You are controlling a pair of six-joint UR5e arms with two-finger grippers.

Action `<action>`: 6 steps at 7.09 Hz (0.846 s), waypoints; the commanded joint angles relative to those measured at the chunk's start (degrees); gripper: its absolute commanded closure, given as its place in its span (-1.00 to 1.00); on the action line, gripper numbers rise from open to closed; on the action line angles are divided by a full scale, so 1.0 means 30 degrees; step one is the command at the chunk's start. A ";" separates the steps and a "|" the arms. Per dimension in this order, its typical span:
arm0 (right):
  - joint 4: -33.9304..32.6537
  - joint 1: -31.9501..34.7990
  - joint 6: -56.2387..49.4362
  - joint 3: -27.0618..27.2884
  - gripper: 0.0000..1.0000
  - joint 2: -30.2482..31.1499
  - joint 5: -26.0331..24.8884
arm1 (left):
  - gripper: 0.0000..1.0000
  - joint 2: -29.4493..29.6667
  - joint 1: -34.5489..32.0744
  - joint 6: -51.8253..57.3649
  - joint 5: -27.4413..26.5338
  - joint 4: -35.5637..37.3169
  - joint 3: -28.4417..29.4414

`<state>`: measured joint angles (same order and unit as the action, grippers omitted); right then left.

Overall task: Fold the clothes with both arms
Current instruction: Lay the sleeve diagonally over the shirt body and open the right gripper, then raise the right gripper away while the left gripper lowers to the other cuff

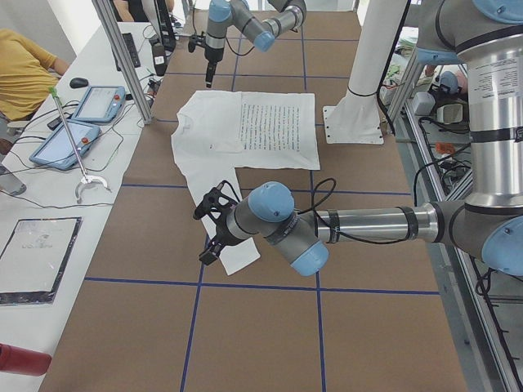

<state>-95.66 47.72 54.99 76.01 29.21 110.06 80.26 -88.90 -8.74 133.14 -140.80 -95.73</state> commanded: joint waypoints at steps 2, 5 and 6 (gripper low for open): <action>-0.0106 0.4940 -0.7496 0.4295 -1.00 0.6354 0.3885 | -1.00 -0.0061 0.2994 -0.4797 -0.0287 -0.1135 0.0208; -0.0104 0.6477 -0.8310 0.7933 -1.00 1.0766 0.4477 | -1.00 -0.0208 0.6096 -0.8238 -0.2513 -0.6696 0.3718; 0.0011 0.6477 -0.8280 0.8147 -1.00 1.1033 0.4447 | -1.00 -0.0934 0.7441 -0.8305 -0.3674 -0.7173 0.3812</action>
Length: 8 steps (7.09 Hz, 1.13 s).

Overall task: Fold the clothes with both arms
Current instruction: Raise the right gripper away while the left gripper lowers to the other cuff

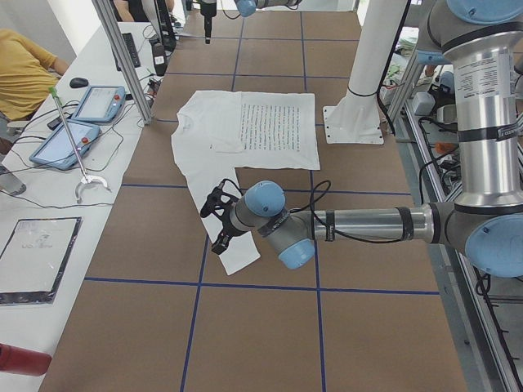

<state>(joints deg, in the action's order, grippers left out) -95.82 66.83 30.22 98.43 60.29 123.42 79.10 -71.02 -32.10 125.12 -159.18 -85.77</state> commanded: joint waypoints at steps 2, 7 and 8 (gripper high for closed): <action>0.0124 0.0105 0.0004 0.0794 -1.00 0.0937 -0.0035 | -1.00 -0.1171 0.3683 -0.0579 -0.2997 -0.1315 0.0525; 0.0154 0.0105 -0.0054 0.0824 -1.00 0.1231 -0.0152 | -0.06 -0.1172 0.6680 -0.0491 -0.5085 -0.1285 0.0700; 0.0154 0.0105 -0.0054 0.0795 -1.00 0.1232 -0.0152 | 0.04 -0.1172 0.6740 -0.0433 -0.5085 -0.1286 0.0700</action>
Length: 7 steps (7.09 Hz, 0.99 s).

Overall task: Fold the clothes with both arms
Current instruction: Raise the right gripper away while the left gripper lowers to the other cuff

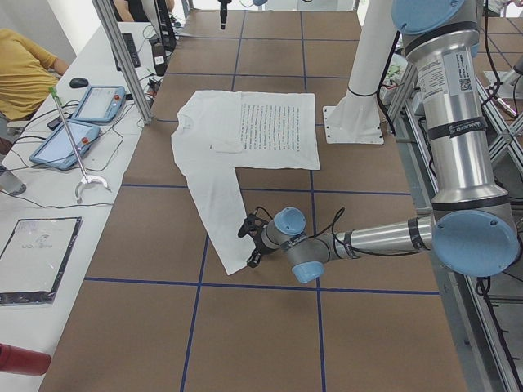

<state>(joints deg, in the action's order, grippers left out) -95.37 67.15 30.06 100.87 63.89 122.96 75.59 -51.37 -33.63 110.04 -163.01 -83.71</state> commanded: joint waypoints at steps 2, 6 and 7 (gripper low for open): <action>0.0002 0.0000 0.0056 0.0067 -1.00 0.0030 -0.0030 | 0.03 -0.0001 0.0480 0.0105 -0.0087 -0.0007 0.0013; 0.0002 0.0000 0.0056 0.0097 -1.00 0.0030 -0.0030 | 0.90 -0.0001 0.0628 0.0105 -0.0436 -0.0007 0.0042; 0.0002 0.0000 0.0057 0.0126 -1.00 0.0030 -0.0001 | 1.00 -0.0030 0.0628 0.0105 -0.0554 -0.0036 0.0013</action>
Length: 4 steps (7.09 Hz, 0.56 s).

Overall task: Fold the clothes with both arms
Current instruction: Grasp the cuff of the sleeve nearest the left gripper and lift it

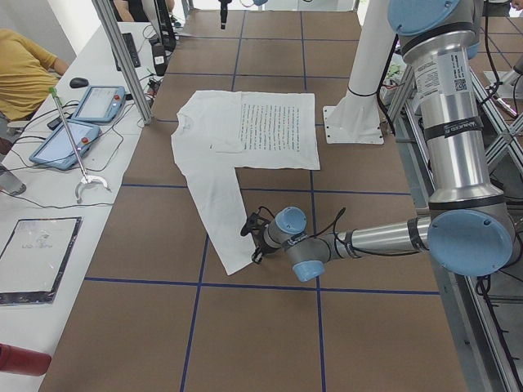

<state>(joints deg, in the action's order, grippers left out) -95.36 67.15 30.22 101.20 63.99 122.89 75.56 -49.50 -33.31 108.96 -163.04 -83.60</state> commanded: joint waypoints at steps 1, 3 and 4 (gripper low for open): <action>0.0000 0.0000 0.0032 -0.0011 -1.00 0.0000 0.0024 | 1.00 -0.0021 0.0005 -0.0001 -0.0720 -0.0117 -0.0082; 0.0000 -0.0029 0.0091 0.0018 -1.00 -0.0030 0.0024 | 1.00 0.0358 -0.0053 -0.0059 -0.1049 -0.0176 -0.1420; 0.0000 0.0000 0.0091 -0.0011 -1.00 -0.0030 0.0024 | 1.00 0.0563 -0.0140 -0.0088 -0.0757 0.0085 -0.2736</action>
<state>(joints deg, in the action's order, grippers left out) -95.36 67.12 30.45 101.22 63.91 122.96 76.52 -49.70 -33.45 106.13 -163.32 -87.61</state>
